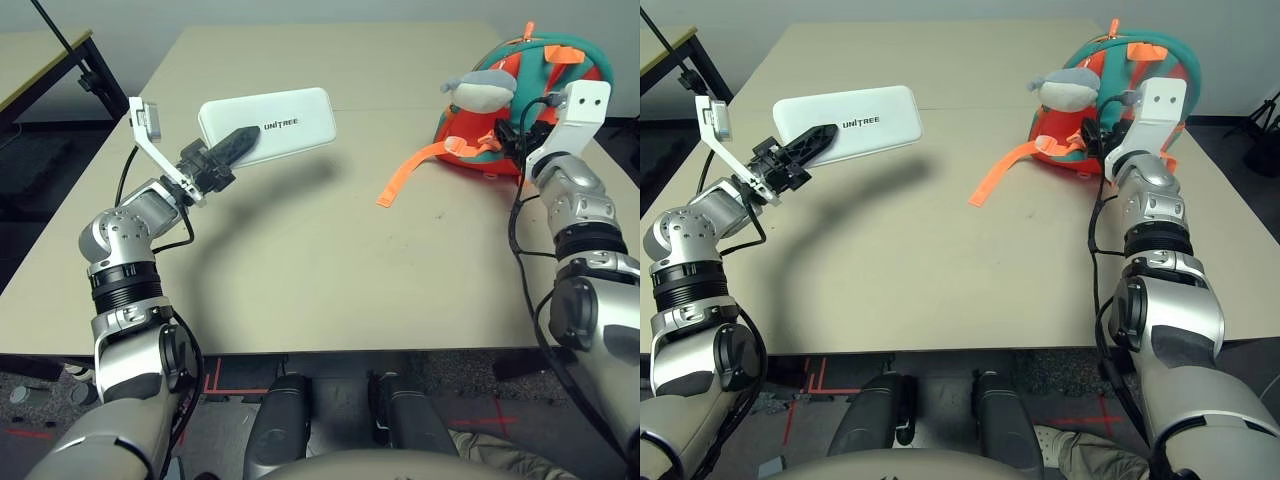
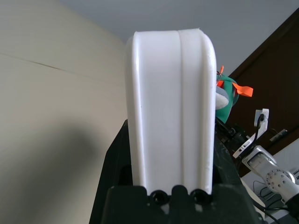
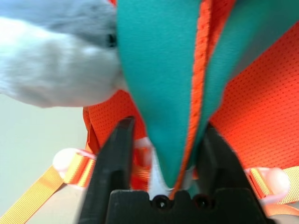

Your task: Put the pencil case into the backpack and zip it.

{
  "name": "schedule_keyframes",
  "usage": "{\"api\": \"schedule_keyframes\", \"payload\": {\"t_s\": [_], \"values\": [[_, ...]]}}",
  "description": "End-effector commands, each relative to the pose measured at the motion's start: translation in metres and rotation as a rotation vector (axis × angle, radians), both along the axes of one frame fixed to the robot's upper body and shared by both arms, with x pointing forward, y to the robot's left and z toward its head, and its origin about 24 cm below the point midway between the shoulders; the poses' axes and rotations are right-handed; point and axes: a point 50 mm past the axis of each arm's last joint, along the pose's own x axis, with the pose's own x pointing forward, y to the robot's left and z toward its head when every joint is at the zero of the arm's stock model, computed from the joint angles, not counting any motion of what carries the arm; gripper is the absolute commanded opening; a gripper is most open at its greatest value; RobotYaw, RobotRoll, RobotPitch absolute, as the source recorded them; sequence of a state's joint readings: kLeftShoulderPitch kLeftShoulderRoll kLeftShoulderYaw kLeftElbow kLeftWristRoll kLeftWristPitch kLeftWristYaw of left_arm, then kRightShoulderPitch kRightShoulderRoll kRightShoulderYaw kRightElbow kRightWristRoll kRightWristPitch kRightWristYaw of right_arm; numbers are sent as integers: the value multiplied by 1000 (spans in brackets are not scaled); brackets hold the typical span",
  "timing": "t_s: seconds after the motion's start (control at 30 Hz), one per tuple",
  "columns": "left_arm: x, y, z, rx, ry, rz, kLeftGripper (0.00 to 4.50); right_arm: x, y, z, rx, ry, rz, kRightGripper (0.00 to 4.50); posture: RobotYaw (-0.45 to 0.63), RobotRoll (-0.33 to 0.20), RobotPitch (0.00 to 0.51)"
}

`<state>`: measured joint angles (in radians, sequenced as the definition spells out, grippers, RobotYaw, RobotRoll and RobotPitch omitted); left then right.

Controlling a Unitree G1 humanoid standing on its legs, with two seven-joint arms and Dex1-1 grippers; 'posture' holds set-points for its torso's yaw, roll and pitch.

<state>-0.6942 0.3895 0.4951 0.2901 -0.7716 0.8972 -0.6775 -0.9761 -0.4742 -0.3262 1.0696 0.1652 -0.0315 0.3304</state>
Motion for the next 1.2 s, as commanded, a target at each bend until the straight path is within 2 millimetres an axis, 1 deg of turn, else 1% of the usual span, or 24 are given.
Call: {"api": "schedule_keyframes", "payload": {"t_s": [0.03, 0.07, 0.1, 0.13, 0.23, 0.53, 0.7, 0.83, 0.97, 1.07, 1.13, 1.2], "values": [[-2, 0, 6, -22, -39, 7, 1337, 2, 6, 8, 1, -45, 50, 761, 154, 0, 94], [-1, -1, 6, -22, -37, 7, 1337, 2, 7, 11, -1, -61, 65, 401, 149, 0, 93], [-1, -1, 5, -22, -37, 7, 1337, 1, 8, 13, -2, -72, 76, 198, 146, 0, 93], [0, -2, 5, -22, -35, 8, 1337, 0, 9, 15, -10, -88, 93, 97, 142, 0, 92], [3, -2, 5, -22, -34, 8, 1337, -3, 13, 21, -25, -128, 136, 97, 129, 0, 89], [12, -9, 4, -9, -28, -11, 1337, -23, 34, 53, -44, -277, 320, 97, 94, 0, 87], [18, -11, 9, 5, -36, -23, 1337, -35, 48, 85, -36, -391, 409, 97, 83, 0, 87], [21, -10, 9, 12, -38, -24, 1337, -48, 62, 103, -43, -449, 512, 97, 80, 0, 87], [21, -10, 8, 17, -39, -26, 1337, -64, 75, 111, -74, -456, 601, 97, 79, 0, 90], [19, -7, 9, 22, -42, -23, 1337, -77, 80, 114, -73, -451, 630, 97, 76, 0, 93], [19, -4, 11, 26, -44, -16, 1337, -86, 82, 110, -69, -433, 641, 97, 75, 0, 94], [18, 0, 12, 35, -50, -5, 1337, -96, 87, 102, -57, -406, 655, 97, 71, 0, 97]]}}
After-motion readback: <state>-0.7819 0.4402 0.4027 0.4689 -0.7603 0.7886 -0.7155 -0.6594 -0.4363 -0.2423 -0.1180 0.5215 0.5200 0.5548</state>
